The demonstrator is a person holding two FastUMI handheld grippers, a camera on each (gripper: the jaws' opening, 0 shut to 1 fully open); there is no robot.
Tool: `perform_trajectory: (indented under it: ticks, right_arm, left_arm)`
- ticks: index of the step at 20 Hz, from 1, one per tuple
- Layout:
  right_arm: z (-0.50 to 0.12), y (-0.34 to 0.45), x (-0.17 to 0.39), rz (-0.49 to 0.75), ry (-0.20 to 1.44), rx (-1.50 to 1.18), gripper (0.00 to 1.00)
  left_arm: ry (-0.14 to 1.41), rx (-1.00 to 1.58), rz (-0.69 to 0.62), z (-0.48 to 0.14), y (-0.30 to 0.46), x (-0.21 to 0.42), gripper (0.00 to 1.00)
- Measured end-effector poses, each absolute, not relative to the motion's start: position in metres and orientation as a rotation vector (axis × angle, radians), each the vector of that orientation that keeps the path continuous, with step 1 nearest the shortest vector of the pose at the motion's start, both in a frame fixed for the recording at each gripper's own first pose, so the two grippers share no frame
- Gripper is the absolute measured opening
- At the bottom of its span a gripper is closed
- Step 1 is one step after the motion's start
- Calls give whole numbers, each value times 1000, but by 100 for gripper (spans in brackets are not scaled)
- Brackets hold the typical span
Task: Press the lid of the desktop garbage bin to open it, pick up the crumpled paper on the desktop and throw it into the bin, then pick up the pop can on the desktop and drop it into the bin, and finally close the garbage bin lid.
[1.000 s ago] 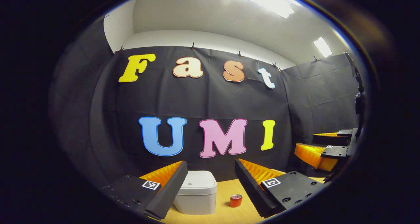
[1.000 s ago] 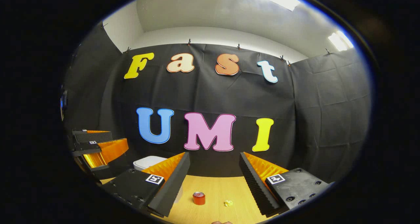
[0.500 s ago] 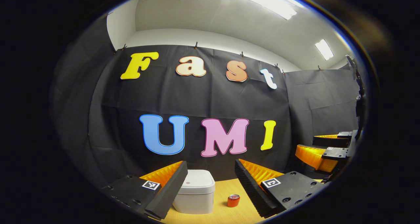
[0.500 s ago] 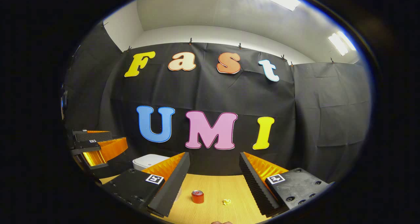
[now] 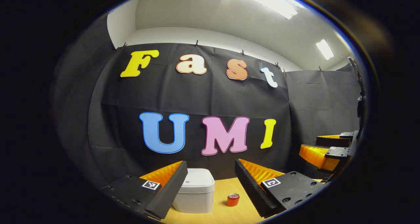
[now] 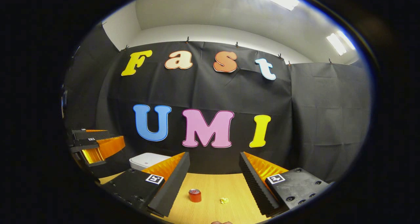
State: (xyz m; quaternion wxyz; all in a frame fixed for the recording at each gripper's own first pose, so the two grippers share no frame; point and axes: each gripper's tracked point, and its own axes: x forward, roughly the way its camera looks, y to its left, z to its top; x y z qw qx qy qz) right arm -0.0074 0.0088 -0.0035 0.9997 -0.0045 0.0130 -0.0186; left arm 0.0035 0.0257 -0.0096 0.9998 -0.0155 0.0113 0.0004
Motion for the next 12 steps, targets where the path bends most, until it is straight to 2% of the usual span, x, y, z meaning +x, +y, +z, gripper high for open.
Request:
perform_trajectory:
  ticks: [10,12]
  right_arm:
    - [4,-2,-5,-63,15,-26,97]
    - [5,-10,-1,-89,15,-9,97]
  left_arm:
    - [-38,-22,-33,3,23,28,96]
    - [-54,7,-35,6,29,45,92]
